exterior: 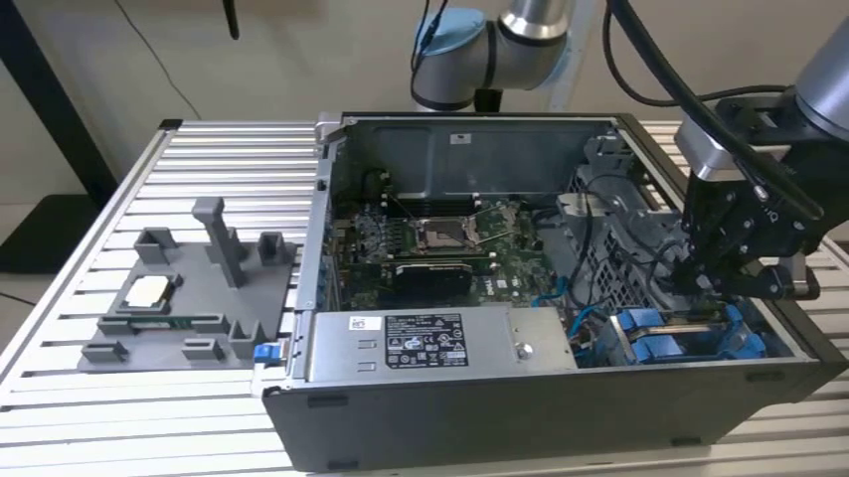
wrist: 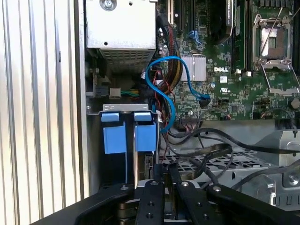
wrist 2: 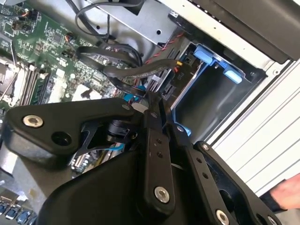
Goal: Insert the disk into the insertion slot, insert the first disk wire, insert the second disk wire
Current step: 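Insert the second disk wire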
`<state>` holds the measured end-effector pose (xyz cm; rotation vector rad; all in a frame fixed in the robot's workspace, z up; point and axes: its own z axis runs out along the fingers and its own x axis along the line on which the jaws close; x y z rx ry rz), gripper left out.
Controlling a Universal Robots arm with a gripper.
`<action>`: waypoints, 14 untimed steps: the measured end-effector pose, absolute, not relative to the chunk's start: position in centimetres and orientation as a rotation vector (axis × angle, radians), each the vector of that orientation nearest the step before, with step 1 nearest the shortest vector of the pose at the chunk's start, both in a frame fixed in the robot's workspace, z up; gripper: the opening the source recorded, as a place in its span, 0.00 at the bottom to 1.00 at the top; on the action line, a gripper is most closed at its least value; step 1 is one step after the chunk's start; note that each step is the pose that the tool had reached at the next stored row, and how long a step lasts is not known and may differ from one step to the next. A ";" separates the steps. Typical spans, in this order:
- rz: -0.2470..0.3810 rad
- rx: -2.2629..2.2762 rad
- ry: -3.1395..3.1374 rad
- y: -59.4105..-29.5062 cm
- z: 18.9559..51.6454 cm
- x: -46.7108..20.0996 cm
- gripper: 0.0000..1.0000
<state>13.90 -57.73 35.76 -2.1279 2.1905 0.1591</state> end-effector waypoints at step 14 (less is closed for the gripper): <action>0.150 -2.132 2.195 -58.1 35.1 14.1 0.16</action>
